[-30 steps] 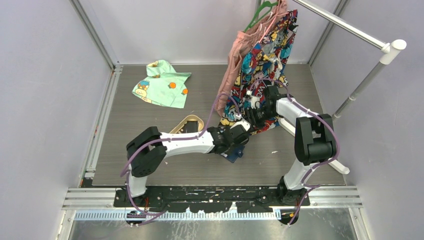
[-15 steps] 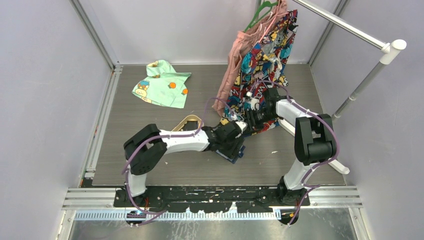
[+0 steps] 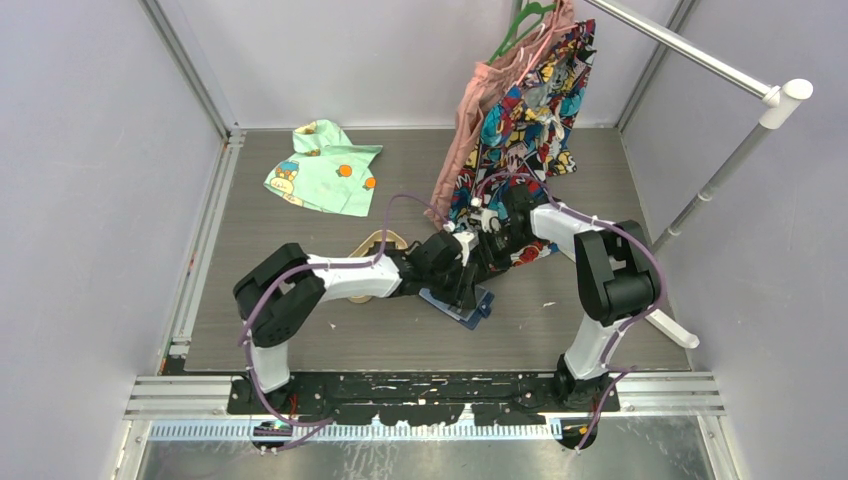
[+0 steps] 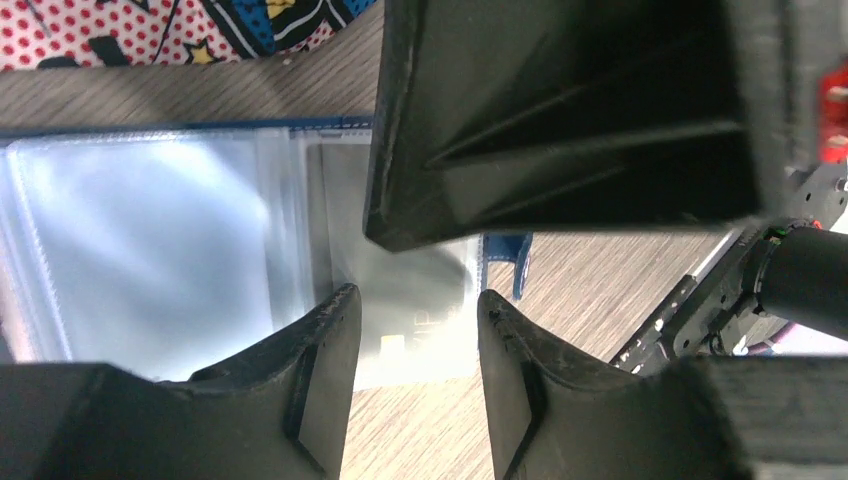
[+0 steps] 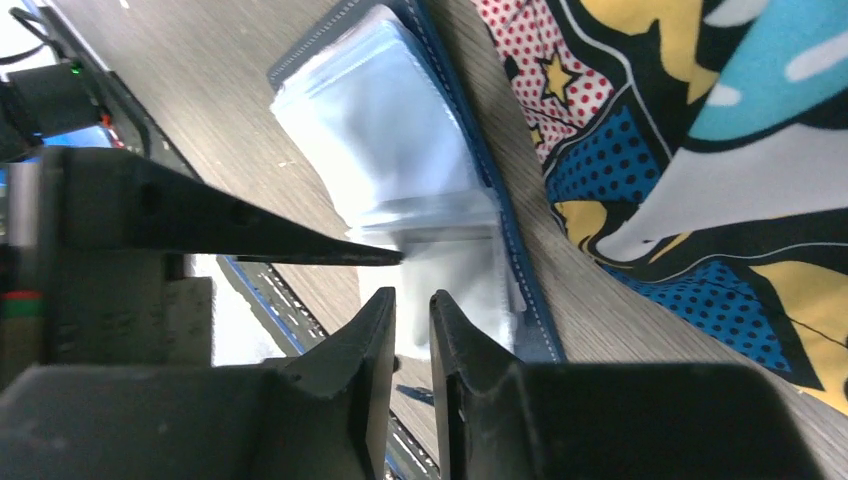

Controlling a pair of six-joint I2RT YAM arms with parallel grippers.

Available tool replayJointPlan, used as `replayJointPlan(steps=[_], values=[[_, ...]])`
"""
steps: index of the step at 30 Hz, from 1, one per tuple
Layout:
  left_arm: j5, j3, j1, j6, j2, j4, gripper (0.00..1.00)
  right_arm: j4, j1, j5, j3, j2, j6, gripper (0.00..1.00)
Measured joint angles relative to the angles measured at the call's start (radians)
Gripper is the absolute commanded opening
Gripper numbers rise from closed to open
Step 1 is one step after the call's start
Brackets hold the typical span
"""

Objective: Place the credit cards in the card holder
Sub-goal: Insert the credit card into the card holder.

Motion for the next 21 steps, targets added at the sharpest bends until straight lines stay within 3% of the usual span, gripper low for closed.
replayJointPlan(steps=[15, 21], values=[[0.003, -0.102, 0.036, -0.003, -0.169, 0.086, 0.48, -0.043, 0.01, 0.044, 0.003, 0.012, -0.085, 0.25], [-0.095, -0.141, 0.051, 0.073, -0.377, 0.008, 0.51, -0.133, 0.009, 0.047, 0.05, -0.098, -0.2, 0.29]])
